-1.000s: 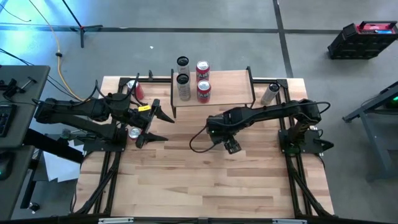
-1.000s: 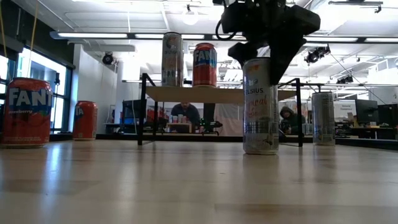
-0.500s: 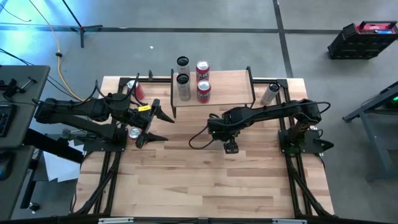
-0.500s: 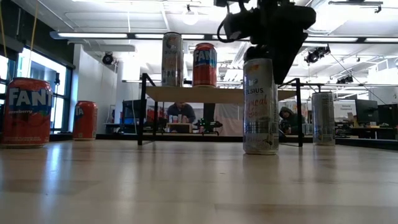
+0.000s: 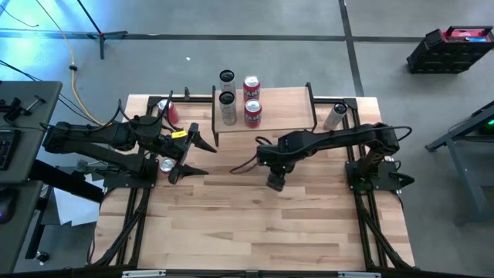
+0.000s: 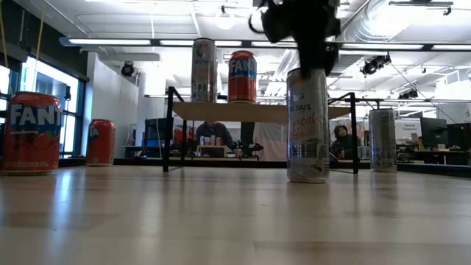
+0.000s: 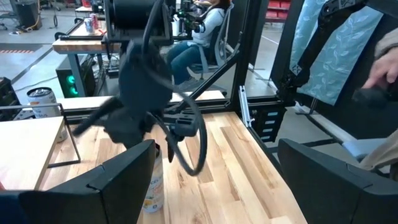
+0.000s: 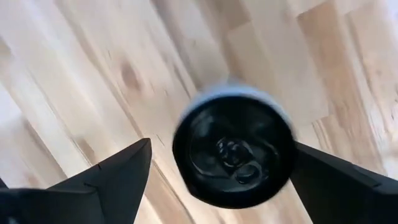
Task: Place canned beverage on shelf
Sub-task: Put the white yellow soda can on the shelf
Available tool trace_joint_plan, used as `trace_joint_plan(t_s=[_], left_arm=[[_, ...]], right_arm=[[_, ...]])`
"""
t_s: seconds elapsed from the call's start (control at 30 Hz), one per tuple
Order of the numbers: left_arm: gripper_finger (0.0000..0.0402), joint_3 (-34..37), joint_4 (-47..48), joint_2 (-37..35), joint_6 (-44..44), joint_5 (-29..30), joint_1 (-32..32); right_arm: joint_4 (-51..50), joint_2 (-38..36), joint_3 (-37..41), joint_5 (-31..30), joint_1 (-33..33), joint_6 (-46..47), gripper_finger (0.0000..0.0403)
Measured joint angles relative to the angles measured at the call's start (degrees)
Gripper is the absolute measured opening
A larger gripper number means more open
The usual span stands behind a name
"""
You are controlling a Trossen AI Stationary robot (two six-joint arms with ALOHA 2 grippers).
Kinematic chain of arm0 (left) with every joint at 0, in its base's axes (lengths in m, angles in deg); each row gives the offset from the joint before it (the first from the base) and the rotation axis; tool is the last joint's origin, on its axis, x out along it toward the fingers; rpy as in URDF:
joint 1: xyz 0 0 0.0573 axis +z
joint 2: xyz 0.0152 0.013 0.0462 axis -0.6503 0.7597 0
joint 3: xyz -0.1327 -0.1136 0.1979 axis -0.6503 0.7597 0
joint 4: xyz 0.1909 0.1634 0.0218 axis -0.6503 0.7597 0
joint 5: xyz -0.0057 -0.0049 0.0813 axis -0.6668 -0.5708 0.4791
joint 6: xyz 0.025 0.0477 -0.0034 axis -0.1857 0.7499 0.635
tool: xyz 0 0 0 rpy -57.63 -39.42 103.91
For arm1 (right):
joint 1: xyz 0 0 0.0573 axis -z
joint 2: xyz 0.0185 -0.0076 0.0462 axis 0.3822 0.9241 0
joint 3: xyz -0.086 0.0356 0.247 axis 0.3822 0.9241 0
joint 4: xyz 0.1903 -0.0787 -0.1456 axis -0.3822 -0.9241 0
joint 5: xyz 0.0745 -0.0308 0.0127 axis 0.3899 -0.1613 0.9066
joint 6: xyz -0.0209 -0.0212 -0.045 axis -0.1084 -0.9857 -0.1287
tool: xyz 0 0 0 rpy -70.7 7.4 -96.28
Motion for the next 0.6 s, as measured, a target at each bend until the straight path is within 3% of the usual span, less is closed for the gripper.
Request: trace_joint_plan(t_s=[0.2,0.6], left_arm=[[0.0328,0.0,0.0,0.0,0.0,0.0,0.0],[0.0328,0.0,0.0,0.0,0.0,0.0,0.0]], right_arm=[[-0.2,0.0,-2.7,-3.2,-0.3,12.5,0.0346],[-1.6,2.2,-2.4,-4.8,-0.4,20.4,0.0346]])
